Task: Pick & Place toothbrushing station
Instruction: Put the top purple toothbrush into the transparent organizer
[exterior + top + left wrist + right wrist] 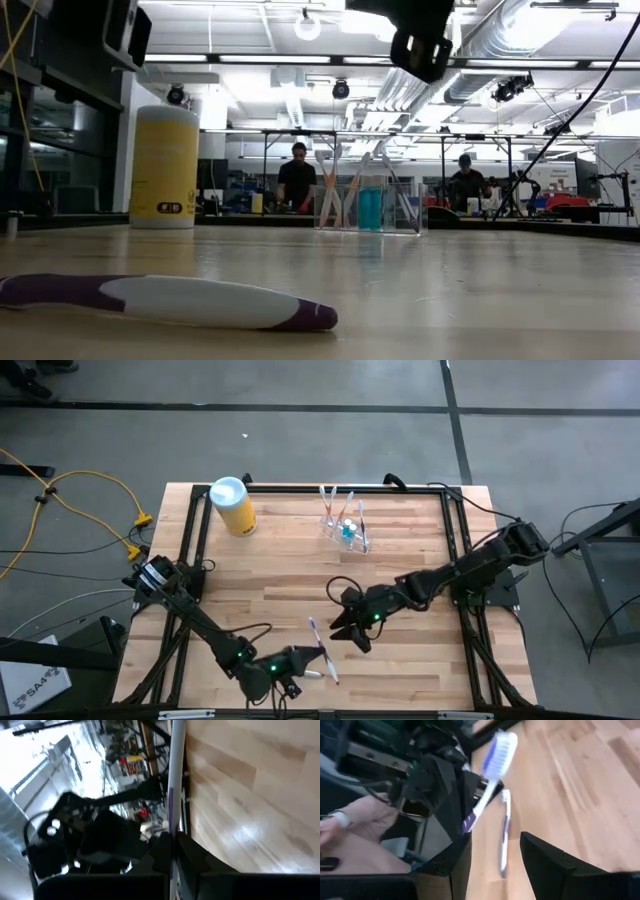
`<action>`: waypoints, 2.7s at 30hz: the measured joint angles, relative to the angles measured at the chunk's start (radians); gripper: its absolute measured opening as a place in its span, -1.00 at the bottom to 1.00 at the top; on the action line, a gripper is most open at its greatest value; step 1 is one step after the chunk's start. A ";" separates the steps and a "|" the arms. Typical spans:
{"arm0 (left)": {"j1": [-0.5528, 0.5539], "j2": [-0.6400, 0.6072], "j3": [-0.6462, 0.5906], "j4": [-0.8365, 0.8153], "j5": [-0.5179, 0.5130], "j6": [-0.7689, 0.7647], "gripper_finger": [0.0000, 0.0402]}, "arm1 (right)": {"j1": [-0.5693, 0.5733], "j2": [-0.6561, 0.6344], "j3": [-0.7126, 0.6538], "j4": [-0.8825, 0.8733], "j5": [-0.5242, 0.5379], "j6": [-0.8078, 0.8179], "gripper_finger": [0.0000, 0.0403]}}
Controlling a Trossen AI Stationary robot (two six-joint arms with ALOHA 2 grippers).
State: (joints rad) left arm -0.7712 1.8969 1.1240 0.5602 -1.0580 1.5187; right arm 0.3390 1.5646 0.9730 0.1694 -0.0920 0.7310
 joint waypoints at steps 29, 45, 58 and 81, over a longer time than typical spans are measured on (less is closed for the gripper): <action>0.079 0.000 0.000 0.173 0.174 0.221 -0.99 | -0.014 0.000 0.000 0.137 -0.095 -0.028 -0.21; 0.084 0.000 0.000 0.214 0.199 0.250 -0.99 | -0.015 0.000 -0.001 0.156 -0.126 -0.028 -0.46; 0.055 0.000 0.001 0.206 0.199 0.253 -0.95 | -0.015 0.000 -0.001 0.173 -0.126 -0.051 -0.95; 0.064 0.000 0.001 0.209 0.222 0.313 -0.99 | -0.015 0.001 -0.002 0.209 -0.144 -0.031 -0.75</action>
State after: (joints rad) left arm -0.7074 1.8973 1.1248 0.7689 -0.8365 1.8320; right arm 0.3241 1.5654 0.9714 0.3786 -0.2356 0.7002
